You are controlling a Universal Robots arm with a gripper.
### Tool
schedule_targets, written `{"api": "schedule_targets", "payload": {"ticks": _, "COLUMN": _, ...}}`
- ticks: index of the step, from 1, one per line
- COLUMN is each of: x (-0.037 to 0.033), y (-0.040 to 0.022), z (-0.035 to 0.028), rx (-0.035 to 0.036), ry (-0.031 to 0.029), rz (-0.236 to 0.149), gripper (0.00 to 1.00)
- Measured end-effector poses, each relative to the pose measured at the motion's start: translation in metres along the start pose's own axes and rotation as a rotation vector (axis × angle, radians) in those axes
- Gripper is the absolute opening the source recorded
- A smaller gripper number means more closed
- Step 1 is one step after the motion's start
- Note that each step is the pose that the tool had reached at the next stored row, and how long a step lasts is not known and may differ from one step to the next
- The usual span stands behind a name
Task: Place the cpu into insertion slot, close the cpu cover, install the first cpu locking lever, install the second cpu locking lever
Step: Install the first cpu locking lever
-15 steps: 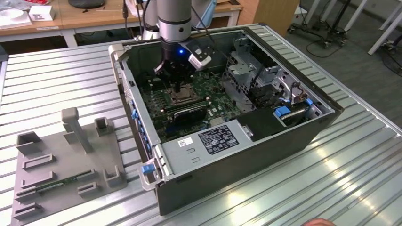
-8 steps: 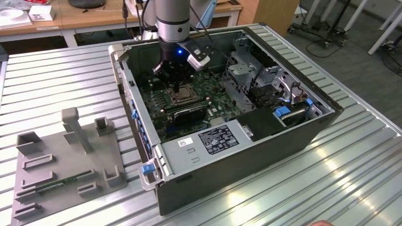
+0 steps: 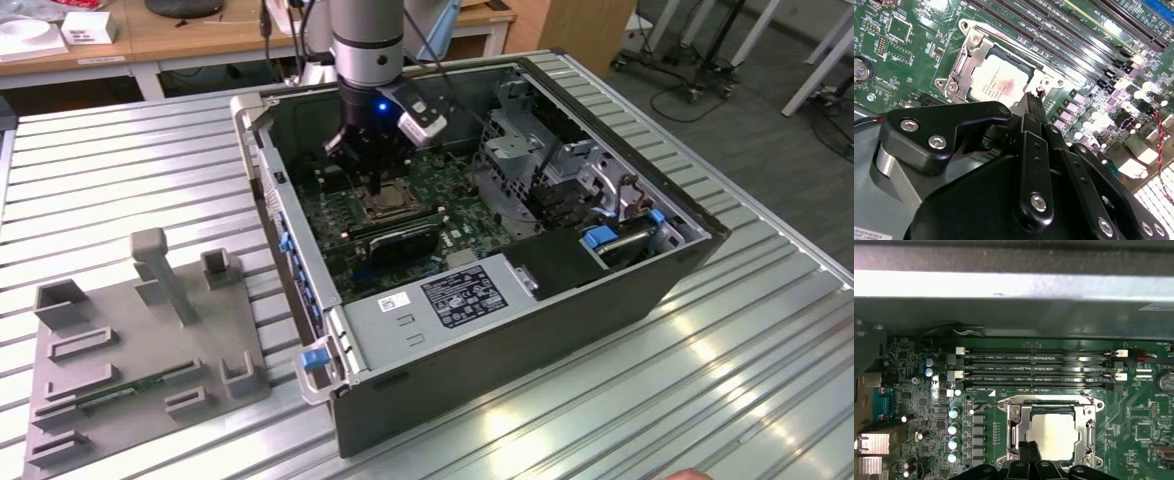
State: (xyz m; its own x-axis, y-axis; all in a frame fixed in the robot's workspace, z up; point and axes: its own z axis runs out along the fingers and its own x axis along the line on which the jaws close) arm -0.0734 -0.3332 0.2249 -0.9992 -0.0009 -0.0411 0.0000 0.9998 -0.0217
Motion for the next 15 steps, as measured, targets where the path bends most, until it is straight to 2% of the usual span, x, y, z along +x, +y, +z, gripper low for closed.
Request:
{"api": "schedule_targets", "payload": {"ticks": 8, "x": -0.0004, "y": -0.0002, "z": -0.0091, "rx": 0.0, "ry": 0.0, "rz": 0.0, "gripper": 0.11}}
{"api": "schedule_targets", "payload": {"ticks": 15, "x": 0.0008, "y": -0.0002, "z": -0.0089, "rx": 0.0001, "ry": 0.0001, "rz": 0.0, "gripper": 0.11}}
